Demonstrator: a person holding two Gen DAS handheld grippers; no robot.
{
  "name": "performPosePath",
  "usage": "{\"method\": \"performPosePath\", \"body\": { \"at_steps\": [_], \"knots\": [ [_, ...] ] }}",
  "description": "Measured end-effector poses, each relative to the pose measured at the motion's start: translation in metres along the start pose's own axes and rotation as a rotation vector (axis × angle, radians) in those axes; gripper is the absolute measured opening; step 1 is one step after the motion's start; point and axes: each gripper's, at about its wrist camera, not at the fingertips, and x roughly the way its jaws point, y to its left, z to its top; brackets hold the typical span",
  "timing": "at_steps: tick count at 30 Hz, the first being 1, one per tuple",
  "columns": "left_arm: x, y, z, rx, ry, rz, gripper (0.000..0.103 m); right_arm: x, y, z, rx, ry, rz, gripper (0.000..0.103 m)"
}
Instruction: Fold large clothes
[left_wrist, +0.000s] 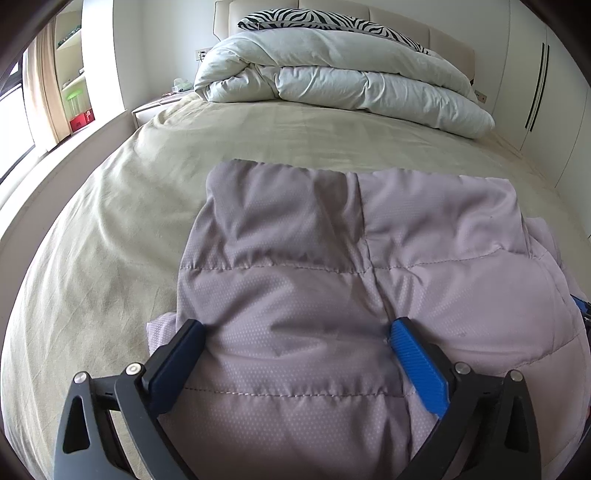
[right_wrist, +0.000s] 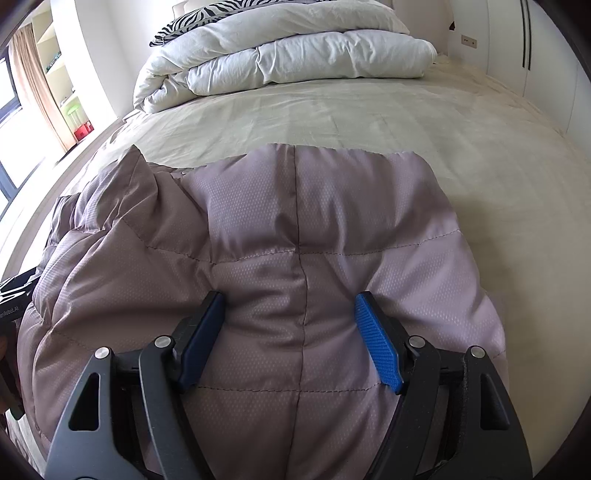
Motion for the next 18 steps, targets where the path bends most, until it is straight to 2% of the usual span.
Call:
{"method": "performPosePath", "body": {
  "at_steps": [9, 13, 18],
  "knots": [
    [-0.014, 0.008, 0.000, -0.039, -0.012, -0.030, 0.103, -0.005, 0.003, -0.005, 0.003, -0.015, -0.007, 0.073],
    [-0.042, 0.012, -0.005, -0.059, -0.038, -0.049, 0.099, -0.014, 0.002, -0.004, 0.013, -0.009, -0.010, 0.073],
    [-0.082, 0.001, -0.015, -0.012, -0.100, -0.076, 0.098, -0.044, 0.013, -0.005, 0.020, -0.024, -0.063, 0.074]
  ]
}}
